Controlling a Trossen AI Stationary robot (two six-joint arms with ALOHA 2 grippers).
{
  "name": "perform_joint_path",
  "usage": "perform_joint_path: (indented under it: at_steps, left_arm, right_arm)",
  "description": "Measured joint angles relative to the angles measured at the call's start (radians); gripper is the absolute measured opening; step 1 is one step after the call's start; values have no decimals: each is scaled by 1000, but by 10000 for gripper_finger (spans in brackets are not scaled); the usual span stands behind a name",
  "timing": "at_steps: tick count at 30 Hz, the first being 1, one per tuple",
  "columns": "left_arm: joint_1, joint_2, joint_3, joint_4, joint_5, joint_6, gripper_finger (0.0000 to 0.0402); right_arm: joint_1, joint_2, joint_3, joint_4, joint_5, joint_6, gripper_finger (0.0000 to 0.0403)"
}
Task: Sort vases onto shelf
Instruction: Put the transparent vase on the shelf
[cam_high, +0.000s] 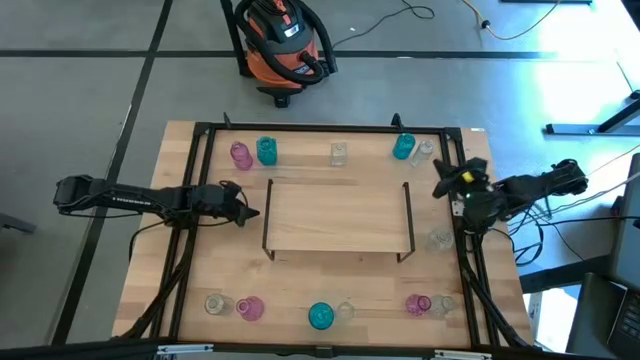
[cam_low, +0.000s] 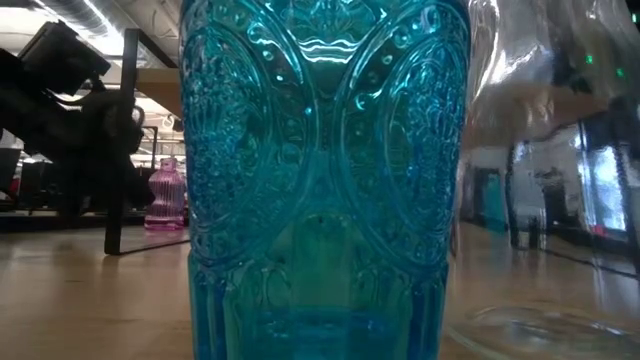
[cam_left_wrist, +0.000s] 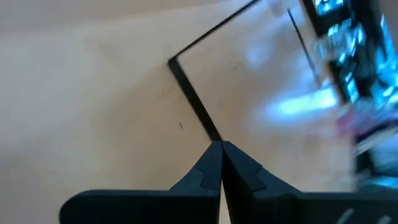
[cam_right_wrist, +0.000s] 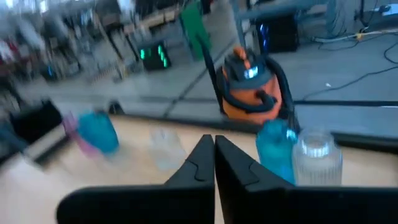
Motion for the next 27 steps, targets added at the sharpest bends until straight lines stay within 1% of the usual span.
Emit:
perform_joint_path:
  at_steps: [5,8,10,12,14,16,18,20,22,24,27]
  left_arm:
    - [0,0,0,2,2,-153,0]
    - [0,0,0,5,2,-221,0]
    - [0,0,0,10,2,-255,0]
    - [0,0,0,39,38,-283,0]
    - [-1,-1,0,120,71,-251,0]
    - [0,-2,0,244,77,-203,0]
    - [0,-2,0,388,62,-157,0]
    - [0,-3,7,509,17,-113,0]
    - [0,0,24,567,-20,-46,0]
    - [4,-3,69,583,-52,17,0]
    - [23,-2,133,556,-63,96,0]
  right_arm:
    - [0,0,86,76,89,-8,1]
    - [0,0,109,151,133,-79,1]
    - [0,0,116,218,144,-146,1]
    - [0,0,122,295,146,-219,1]
    - [0,0,123,378,146,-299,1]
    - [0,0,123,465,143,-388,1]
    - [0,0,123,554,111,-481,1]
    - [0,0,123,628,62,-587,1]
    - [0,0,123,685,37,-626,1]
    - [0,0,123,741,32,-629,1]
    - [0,0,123,828,14,-655,1]
